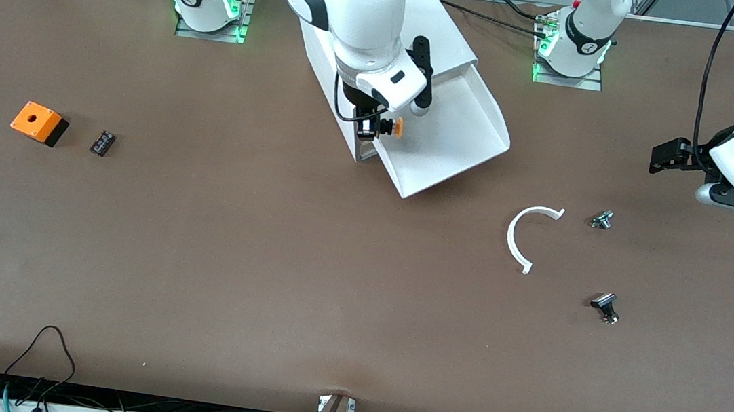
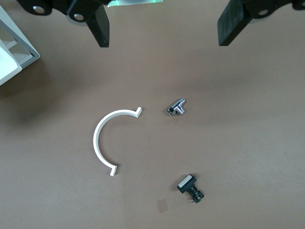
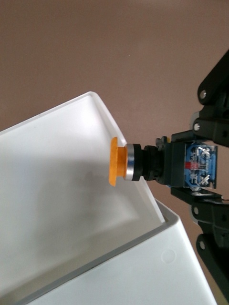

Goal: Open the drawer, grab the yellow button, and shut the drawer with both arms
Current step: 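Lift the yellow button out of the drawer with the right gripper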

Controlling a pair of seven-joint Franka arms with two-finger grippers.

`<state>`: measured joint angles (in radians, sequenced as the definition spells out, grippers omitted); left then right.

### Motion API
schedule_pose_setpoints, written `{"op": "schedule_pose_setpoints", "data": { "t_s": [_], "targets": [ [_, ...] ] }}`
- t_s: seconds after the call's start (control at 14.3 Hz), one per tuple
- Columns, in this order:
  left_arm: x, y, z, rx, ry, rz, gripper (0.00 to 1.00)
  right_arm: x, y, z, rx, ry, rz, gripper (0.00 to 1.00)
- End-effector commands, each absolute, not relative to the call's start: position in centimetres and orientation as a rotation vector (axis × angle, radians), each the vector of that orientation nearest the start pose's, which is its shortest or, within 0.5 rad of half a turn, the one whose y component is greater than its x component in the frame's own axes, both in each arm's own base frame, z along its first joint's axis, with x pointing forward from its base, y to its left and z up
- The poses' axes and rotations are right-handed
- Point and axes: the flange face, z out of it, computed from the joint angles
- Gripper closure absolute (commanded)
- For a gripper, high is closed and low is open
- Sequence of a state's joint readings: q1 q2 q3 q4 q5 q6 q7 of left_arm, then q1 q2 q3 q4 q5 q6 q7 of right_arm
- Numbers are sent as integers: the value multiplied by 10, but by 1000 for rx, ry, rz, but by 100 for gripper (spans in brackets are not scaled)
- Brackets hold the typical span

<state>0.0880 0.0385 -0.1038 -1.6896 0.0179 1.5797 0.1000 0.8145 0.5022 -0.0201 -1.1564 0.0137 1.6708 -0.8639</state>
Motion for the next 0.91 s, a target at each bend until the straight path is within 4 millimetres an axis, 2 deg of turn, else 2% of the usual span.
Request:
{"op": "schedule_pose_setpoints", "data": {
  "t_s": [0.0,0.14,0.28,0.42,0.56,0.63,0.77,0.84],
  "targets": [
    [559,-5,551,-3139,184,241,0,485,485,532,2117,2289,39,67],
    [560,-5,550,-3139,184,243,0,498,461,537,2228,2153,42,67],
    [559,-5,551,-3139,184,241,0,506,451,535,2289,1991,40,67],
    [559,-5,551,-3139,184,241,0,513,440,521,2436,1756,19,67],
    [559,-5,551,-3139,184,241,0,517,420,512,2552,1573,-17,67],
    [559,-4,551,-3138,181,241,0,520,405,511,2595,1500,-31,67],
    [559,-5,551,-3139,184,241,0,534,361,505,2758,1197,-65,67],
    [559,-5,551,-3139,184,241,0,542,341,495,2814,1054,-87,67]
  ]
}}
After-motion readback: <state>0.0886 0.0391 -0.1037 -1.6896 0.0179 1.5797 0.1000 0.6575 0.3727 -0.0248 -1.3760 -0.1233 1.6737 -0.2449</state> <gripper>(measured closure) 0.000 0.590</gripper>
